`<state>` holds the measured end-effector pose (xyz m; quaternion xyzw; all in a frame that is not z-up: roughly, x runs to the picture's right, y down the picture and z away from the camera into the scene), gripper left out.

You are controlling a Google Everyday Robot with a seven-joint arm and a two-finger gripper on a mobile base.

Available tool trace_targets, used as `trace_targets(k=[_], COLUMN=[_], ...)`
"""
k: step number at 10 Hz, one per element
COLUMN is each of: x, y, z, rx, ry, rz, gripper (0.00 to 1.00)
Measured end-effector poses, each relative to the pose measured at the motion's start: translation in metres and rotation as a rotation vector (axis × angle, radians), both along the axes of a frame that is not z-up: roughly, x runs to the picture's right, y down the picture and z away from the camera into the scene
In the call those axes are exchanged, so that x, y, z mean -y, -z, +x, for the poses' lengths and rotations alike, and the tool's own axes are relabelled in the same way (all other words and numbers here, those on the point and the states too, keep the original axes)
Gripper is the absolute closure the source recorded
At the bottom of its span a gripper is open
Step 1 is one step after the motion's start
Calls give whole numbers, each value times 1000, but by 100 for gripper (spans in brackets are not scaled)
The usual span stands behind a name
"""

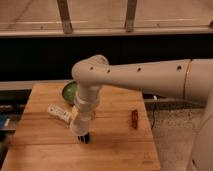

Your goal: Place the ceramic cup over the eraser

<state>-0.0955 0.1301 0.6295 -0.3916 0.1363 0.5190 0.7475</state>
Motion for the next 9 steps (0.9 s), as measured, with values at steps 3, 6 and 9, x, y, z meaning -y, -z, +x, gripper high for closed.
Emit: trace_targets(k=[3, 6, 9], x=[0, 0, 0], y=[0, 0, 0], z=[0, 0, 0], rx=[0, 1, 1], ry=[0, 0, 0], rz=[0, 0, 0], gripper=[26, 20, 20])
